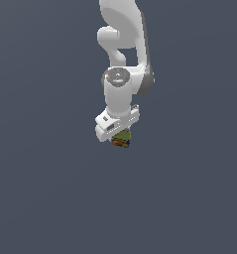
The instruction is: Pick up the object and move it to a goal position.
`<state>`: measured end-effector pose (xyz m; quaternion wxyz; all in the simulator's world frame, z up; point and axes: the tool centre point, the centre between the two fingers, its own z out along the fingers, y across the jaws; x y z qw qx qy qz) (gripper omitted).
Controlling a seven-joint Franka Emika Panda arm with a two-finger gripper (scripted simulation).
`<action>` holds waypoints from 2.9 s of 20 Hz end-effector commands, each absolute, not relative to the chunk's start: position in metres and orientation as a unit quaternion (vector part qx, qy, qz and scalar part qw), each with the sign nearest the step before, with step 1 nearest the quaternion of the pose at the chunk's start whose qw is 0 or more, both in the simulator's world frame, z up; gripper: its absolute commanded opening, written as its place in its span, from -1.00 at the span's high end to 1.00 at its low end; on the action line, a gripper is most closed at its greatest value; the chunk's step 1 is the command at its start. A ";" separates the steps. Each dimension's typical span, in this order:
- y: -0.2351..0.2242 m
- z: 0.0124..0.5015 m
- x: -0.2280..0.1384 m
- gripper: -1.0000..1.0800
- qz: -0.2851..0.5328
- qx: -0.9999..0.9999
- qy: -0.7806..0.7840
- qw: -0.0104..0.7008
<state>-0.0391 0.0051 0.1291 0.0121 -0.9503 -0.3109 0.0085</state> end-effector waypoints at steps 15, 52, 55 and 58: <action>0.012 0.114 -0.060 -0.92 0.002 -0.849 -0.528 0.003; 0.015 0.058 -0.069 1.00 0.000 -0.794 -0.609 0.000; 0.015 0.058 -0.069 1.00 0.000 -0.794 -0.609 0.000; 0.015 0.058 -0.069 1.00 0.000 -0.794 -0.609 0.000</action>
